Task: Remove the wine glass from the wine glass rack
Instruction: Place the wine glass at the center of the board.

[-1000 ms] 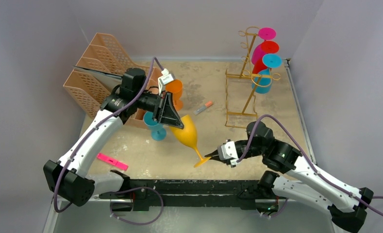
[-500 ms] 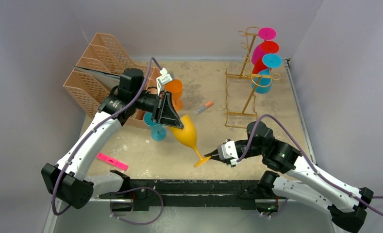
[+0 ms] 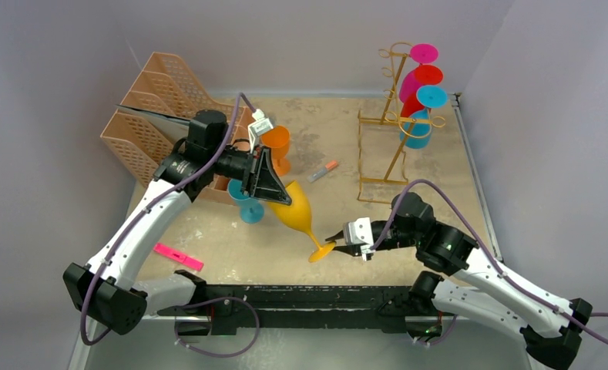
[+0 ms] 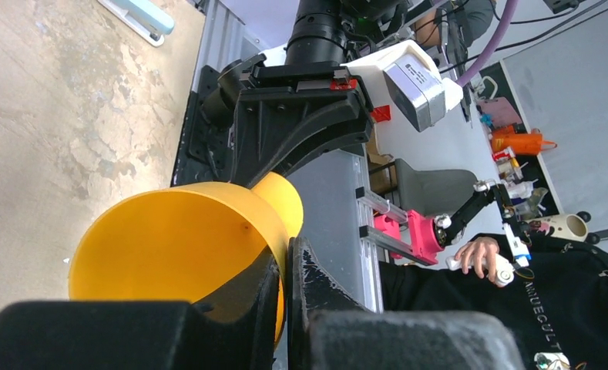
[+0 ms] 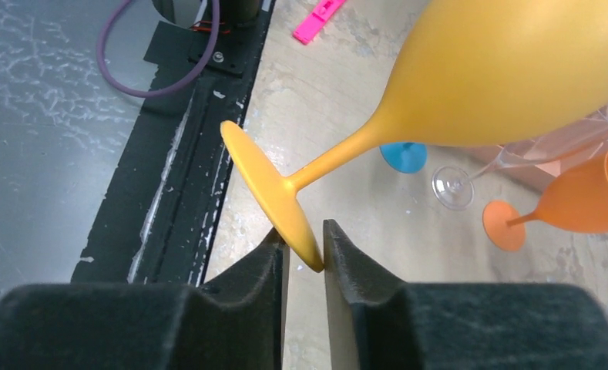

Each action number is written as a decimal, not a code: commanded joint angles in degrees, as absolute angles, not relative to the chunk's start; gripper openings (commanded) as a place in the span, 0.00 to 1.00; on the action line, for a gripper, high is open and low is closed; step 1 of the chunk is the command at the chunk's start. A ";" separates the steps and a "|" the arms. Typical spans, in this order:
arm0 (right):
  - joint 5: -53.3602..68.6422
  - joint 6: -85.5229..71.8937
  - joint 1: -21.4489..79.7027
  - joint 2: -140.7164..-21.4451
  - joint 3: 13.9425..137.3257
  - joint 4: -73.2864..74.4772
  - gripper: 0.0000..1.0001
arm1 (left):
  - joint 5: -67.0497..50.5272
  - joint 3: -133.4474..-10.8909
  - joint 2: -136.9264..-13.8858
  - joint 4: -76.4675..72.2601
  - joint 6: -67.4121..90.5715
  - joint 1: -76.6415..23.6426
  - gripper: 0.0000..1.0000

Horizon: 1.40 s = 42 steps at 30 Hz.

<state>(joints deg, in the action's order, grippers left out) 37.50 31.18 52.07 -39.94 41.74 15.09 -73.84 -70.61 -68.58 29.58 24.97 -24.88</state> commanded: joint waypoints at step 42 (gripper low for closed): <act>-31.74 -39.39 51.86 -36.79 43.39 35.11 0.73 | -1.75 -87.63 -80.00 48.91 9.27 -43.72 0.00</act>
<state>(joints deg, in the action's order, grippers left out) -16.71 -16.73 52.01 -35.99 41.63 24.88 -11.09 -86.02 -78.76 51.81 13.87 -42.15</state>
